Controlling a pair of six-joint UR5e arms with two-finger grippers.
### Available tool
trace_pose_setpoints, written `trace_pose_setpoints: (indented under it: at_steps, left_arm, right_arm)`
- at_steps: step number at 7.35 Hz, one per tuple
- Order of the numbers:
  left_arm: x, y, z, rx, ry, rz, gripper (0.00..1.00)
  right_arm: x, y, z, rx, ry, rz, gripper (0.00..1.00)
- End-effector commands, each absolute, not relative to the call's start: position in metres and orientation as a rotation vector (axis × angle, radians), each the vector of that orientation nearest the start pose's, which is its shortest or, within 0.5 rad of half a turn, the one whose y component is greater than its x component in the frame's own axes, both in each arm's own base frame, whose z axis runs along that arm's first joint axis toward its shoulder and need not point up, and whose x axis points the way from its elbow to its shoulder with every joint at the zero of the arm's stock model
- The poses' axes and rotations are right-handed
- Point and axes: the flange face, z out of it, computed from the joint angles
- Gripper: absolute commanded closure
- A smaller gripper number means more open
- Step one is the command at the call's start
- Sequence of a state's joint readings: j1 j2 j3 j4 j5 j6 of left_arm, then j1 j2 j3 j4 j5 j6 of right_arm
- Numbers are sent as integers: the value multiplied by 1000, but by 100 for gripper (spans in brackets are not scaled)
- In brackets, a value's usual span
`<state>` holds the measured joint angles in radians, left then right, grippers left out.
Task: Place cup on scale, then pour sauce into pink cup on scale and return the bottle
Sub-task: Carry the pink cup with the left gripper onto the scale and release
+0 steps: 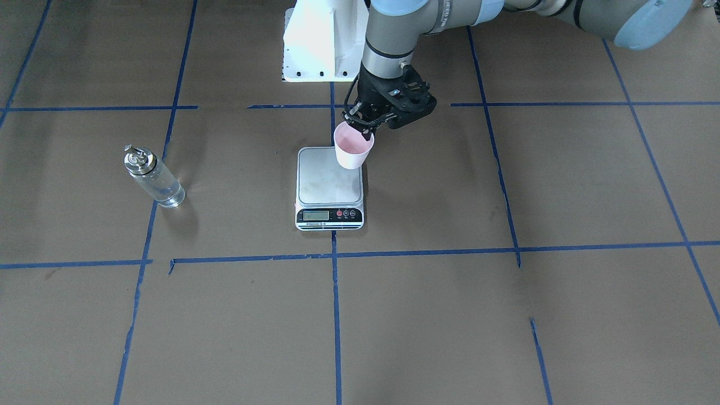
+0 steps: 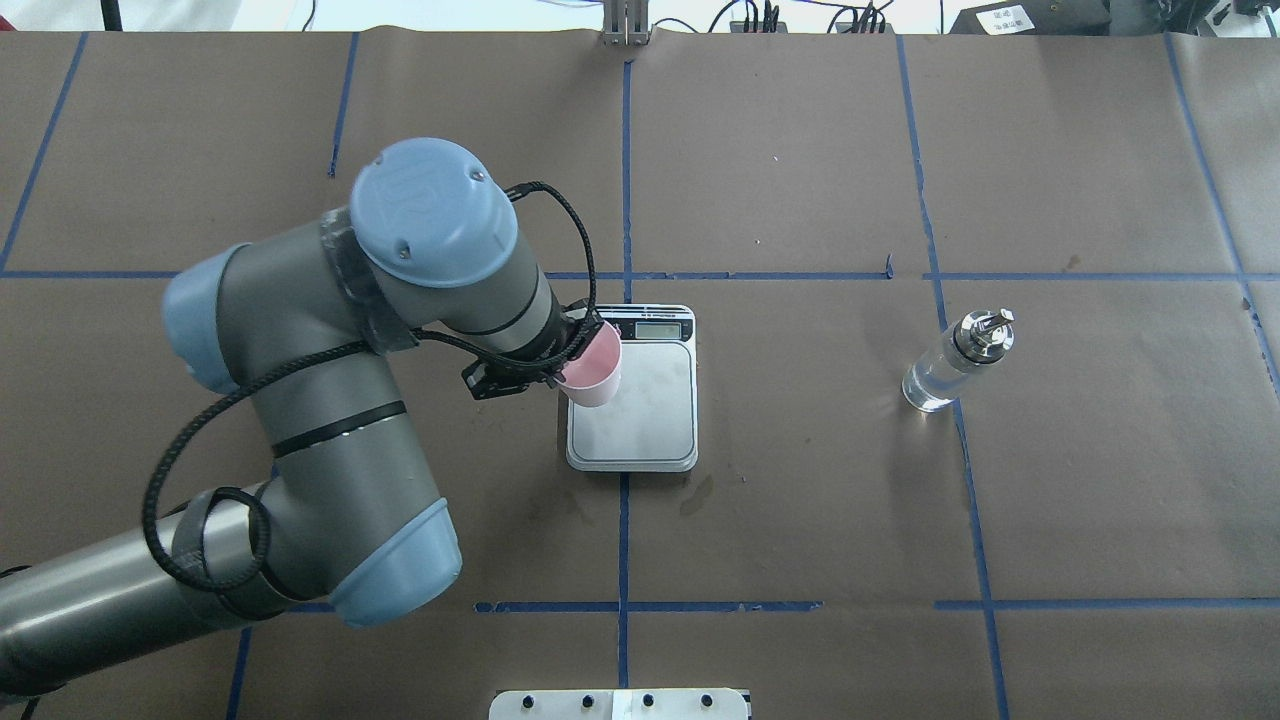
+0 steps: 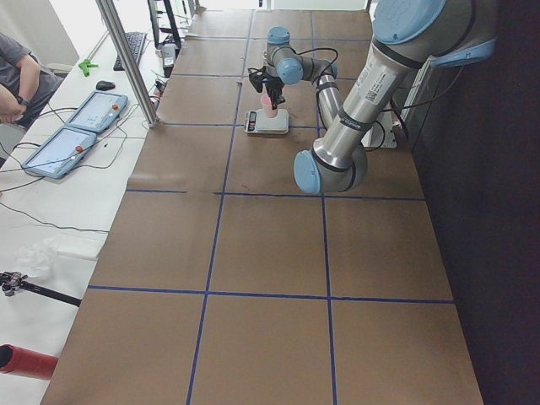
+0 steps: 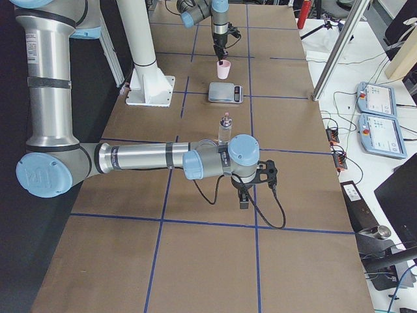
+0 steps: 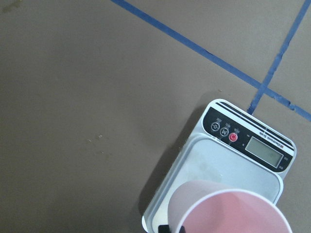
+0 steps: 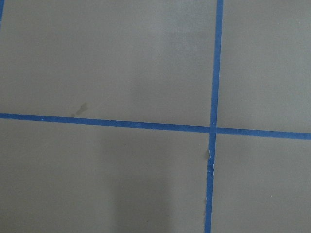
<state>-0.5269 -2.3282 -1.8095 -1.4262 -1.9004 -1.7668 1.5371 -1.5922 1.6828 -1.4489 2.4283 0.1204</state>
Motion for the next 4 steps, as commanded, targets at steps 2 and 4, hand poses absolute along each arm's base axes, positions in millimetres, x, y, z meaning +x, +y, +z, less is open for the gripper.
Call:
trace_pose_setpoints:
  at_steps: [2,4]
  left_arm:
    - [556,-417,136,-184,886,-553,100]
    - [566,-416,136,-176,887,-544,100]
  right_arm:
    - [41,-495,594,135,-867,-10,0]
    - [41,-495,593,137,-867,-12,0]
